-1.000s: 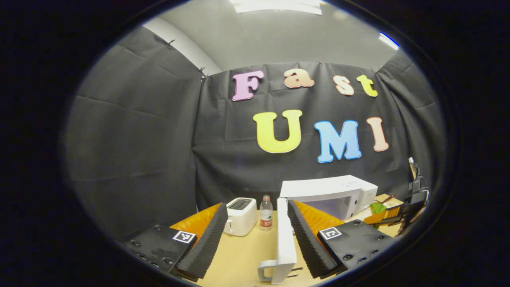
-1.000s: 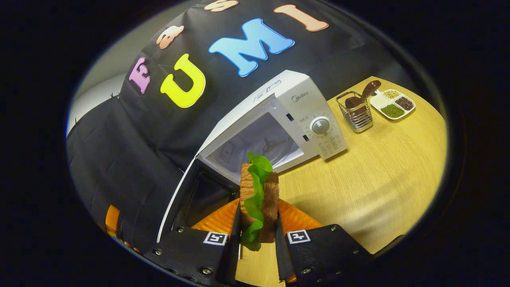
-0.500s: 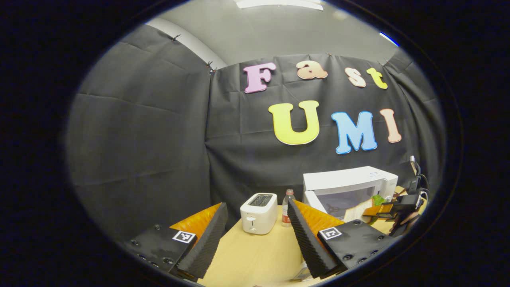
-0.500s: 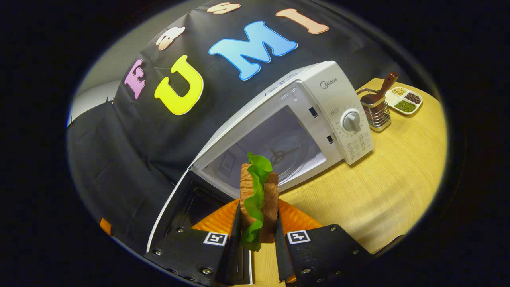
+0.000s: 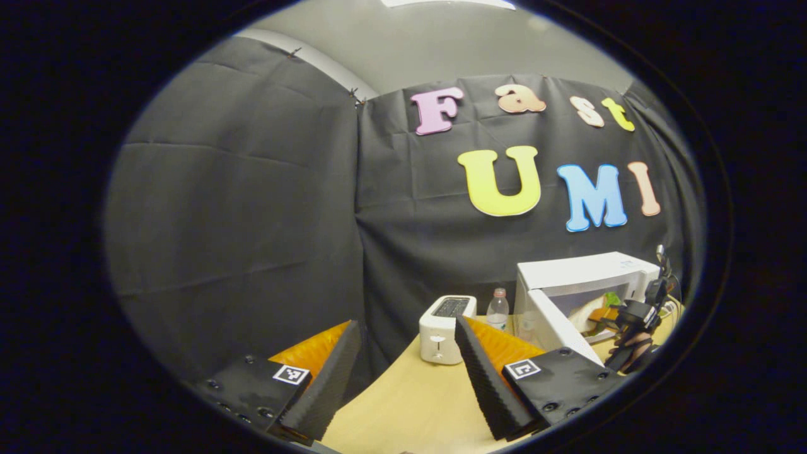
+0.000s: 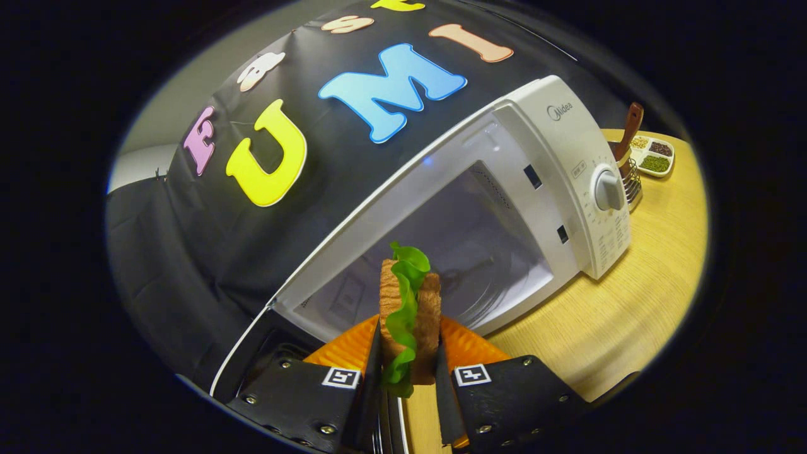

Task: Open the microwave oven with the left hand, put the food in, and close the microwave oven.

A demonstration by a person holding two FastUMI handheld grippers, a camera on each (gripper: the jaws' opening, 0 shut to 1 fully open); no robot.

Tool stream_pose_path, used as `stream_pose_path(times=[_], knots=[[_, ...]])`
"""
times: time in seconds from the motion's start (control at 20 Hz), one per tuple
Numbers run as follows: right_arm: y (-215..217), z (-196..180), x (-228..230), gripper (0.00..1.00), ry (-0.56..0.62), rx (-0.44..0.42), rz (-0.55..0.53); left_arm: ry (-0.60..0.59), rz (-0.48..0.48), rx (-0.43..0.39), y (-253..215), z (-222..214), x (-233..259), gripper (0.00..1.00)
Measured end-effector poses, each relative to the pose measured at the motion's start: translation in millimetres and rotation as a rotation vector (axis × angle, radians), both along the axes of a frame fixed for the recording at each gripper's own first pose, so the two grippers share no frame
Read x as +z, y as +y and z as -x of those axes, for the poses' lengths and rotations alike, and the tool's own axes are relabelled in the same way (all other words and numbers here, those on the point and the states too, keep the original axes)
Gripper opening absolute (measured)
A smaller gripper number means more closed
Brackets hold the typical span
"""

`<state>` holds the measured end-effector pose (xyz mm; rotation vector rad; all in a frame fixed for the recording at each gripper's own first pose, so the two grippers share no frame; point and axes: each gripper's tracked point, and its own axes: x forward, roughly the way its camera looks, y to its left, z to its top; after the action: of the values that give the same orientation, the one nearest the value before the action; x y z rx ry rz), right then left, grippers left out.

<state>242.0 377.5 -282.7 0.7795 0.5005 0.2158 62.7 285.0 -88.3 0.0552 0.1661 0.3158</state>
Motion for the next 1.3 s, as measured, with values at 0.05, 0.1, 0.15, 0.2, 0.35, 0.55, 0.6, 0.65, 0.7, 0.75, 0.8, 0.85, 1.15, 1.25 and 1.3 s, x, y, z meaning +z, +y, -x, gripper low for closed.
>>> stream_pose_path(times=[0.05,0.1,0.15,0.2,0.35,0.55,0.6,0.65,0.7,0.75,0.8,0.85,1.15,1.25,1.3], knots=[[1.2,-8.3,-3.7,0.4,0.003,-0.009,-0.004,0.008,-0.005,0.013,6.6,1.0,-0.8,1.0],[3.7,-17.5,-6.9,0.4,0.003,-0.017,-0.007,0.013,-0.011,0.027,12.5,3.8,-1.6,0.98],[5.0,-25.8,-10.1,0.4,0.0,-0.024,-0.006,0.019,-0.016,0.04,18.8,5.2,-1.4,0.97],[6.9,-34.3,-13.0,0.4,-0.001,-0.033,-0.002,0.024,-0.017,0.052,22.5,6.9,-3.1,0.98],[6.4,-53.8,-24.5,0.41,-0.003,-0.055,0.025,0.042,-0.026,0.076,31.3,9.9,-8.8,1.0],[0.4,-69.5,-36.8,0.44,-0.019,-0.065,0.134,0.068,-0.061,0.091,35.2,16.4,-17.9,1.0],[-0.2,-70.4,-40.0,0.47,-0.018,-0.056,0.159,0.071,-0.067,0.088,31.4,16.3,-18.7,0.97],[-0.9,-72.0,-44.4,0.48,-0.008,-0.054,0.188,0.074,-0.07,0.084,27.8,15.7,-17.3,1.0],[-4.0,-72.3,-47.2,0.53,-0.003,-0.052,0.218,0.072,-0.072,0.08,25.5,14.3,-17.2,1.0],[-7.0,-72.0,-51.2,0.58,0.005,-0.046,0.263,0.065,-0.073,0.075,23.2,13.6,-16.1,1.0],[-13.5,-72.3,-55.2,0.61,0.008,-0.046,0.317,0.06,-0.074,0.069,22.2,12.9,-16.3,1.0],[-18.5,-72.9,-55.6,0.72,0.003,-0.044,0.357,0.054,-0.077,0.063,18.8,11.4,-14.6,1.0],[-46.1,-67.4,-65.7,0.98,0.014,-0.02,0.554,0.039,-0.086,0.026,5.6,6.3,-13.3,1.0],[-54.8,-59.7,-54.8,0.98,-0.019,-0.004,0.605,0.034,-0.093,0.008,0.8,7.7,-17.1,0.97],[-54.8,-54.5,-47.9,0.98,-0.043,0.015,0.619,0.03,-0.088,-0.002,-2.4,4.0,-19.5,1.0]])
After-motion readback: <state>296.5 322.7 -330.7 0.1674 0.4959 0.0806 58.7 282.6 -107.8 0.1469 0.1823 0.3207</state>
